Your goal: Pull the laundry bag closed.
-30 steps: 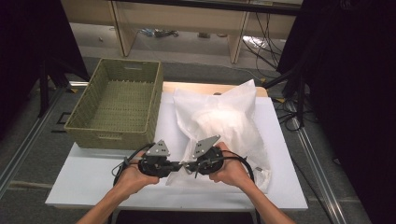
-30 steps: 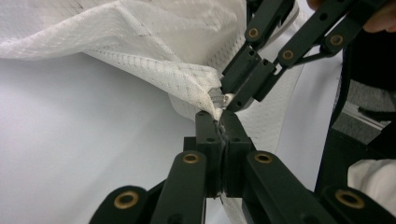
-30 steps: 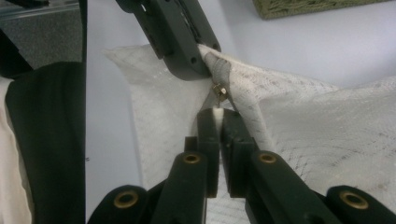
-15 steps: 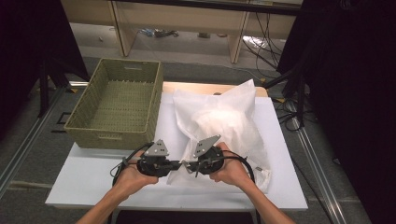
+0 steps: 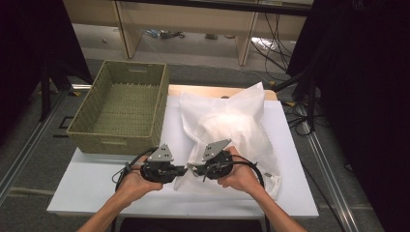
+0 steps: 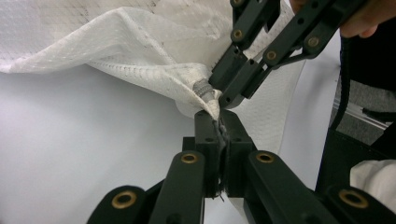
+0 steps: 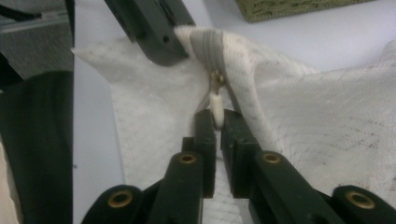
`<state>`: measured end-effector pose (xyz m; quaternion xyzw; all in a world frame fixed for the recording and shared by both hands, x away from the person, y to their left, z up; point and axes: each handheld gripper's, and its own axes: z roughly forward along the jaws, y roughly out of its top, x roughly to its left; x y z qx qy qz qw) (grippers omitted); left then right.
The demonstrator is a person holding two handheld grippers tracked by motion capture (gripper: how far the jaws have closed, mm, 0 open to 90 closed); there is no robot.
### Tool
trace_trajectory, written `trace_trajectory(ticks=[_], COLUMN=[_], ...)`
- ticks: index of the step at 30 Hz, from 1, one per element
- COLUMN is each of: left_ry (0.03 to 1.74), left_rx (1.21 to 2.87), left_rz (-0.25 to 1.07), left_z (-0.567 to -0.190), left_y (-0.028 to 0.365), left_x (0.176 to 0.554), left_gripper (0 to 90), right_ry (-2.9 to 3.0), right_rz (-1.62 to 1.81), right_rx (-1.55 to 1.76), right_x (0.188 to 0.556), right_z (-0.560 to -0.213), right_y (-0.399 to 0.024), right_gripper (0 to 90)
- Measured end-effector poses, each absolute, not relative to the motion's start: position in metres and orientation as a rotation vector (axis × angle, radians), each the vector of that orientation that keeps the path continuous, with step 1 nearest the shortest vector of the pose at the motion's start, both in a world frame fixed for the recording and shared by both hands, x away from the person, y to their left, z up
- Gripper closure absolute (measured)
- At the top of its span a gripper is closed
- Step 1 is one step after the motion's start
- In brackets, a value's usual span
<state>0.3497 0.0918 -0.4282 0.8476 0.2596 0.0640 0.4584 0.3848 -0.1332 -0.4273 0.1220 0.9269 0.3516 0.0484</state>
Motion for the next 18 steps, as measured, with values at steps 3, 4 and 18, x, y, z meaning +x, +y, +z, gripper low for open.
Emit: trace_trajectory(ticks=[3, 4, 18], left_ry=[0.634, 0.619, 0.733], left_rx=[2.106, 2.110, 2.008], left_rz=[0.163, 0.164, 0.007], left_z=[-0.429, -0.429, -0.435], left_y=[0.088, 0.087, 0.088], left_x=[0.348, 0.348, 0.359], left_gripper=[87.0, 87.0, 67.7], right_ry=[2.812, 2.814, 2.827], right_rz=[1.088, 1.095, 1.022], right_rx=[0.361, 0.394, 0.322], right_x=[0.385, 0.384, 0.379], right_z=[-0.425, -0.424, -0.423], right_y=[-0.132, -0.131, -0.127], right_gripper=[85.1, 85.3, 88.0])
